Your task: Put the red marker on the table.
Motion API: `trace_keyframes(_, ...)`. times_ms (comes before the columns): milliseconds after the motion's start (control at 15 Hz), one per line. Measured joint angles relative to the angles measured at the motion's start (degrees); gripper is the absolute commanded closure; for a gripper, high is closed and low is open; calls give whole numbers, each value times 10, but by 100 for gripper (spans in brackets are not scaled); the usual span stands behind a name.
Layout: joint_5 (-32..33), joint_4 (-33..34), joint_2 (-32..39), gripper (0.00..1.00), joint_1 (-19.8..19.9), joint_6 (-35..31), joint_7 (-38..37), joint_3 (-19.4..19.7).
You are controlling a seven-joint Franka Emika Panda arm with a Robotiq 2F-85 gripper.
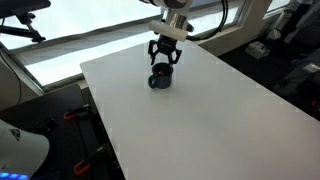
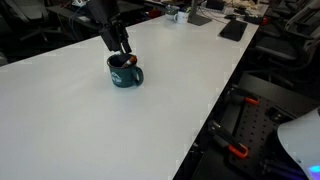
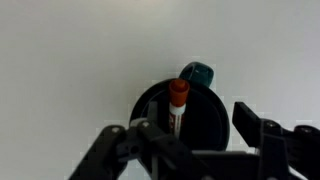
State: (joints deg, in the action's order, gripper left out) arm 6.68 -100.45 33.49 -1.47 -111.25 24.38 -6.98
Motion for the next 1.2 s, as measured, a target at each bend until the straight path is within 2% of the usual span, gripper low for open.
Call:
trace_keyframes(200,0,0,9,26,2,-10,0,3)
trace_keyframes(333,0,0,15,40,2,-14,0,3)
trace_keyframes(400,0,0,17,52,2,-15,0,3)
trace_keyframes(800,0,-1,21,98,2,-20,0,3)
trace_keyframes(867,0,-1,21,100,2,-21,0,3)
trace_keyframes(933,0,-1,21,96,3,-21,0,3)
trace_keyframes(1200,-1,-1,21,95,3,-22,0,3)
